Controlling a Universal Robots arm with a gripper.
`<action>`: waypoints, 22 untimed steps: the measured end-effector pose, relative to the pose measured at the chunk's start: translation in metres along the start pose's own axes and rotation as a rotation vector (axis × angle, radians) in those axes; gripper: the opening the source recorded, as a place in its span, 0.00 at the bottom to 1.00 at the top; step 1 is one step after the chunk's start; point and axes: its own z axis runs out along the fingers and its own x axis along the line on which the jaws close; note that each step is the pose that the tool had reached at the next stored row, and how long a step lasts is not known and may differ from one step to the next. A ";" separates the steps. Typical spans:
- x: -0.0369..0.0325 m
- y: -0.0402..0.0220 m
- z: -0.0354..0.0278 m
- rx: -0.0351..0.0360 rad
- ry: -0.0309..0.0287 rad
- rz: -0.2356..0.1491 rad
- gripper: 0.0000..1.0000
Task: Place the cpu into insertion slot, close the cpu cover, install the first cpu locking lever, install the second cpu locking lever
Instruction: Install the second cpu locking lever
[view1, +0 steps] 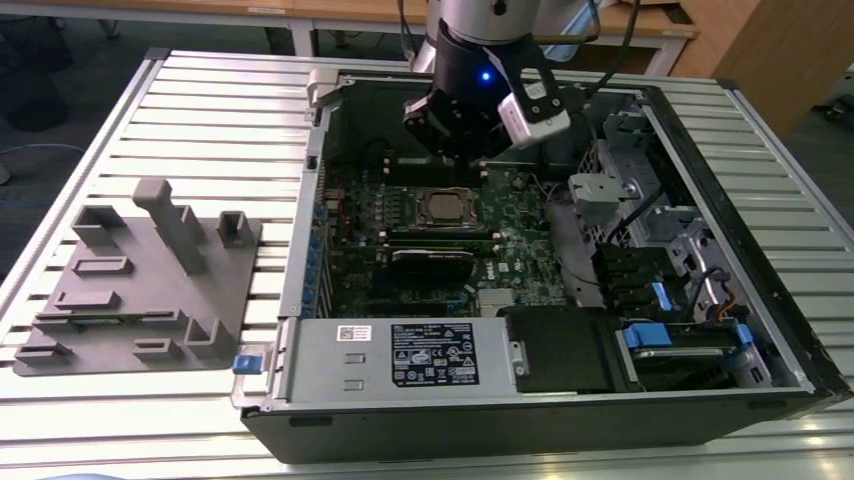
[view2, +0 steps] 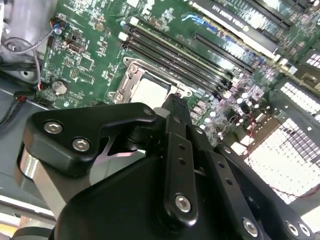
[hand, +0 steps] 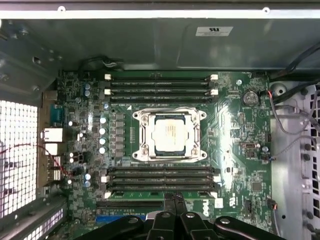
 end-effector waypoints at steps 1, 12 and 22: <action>0.0001 0.0007 0.0017 -0.0002 -0.0001 0.000 0.11; 0.0004 0.0006 0.0172 0.0001 0.0000 0.000 0.11; 0.0009 0.0197 0.0233 0.0000 0.0000 0.000 0.11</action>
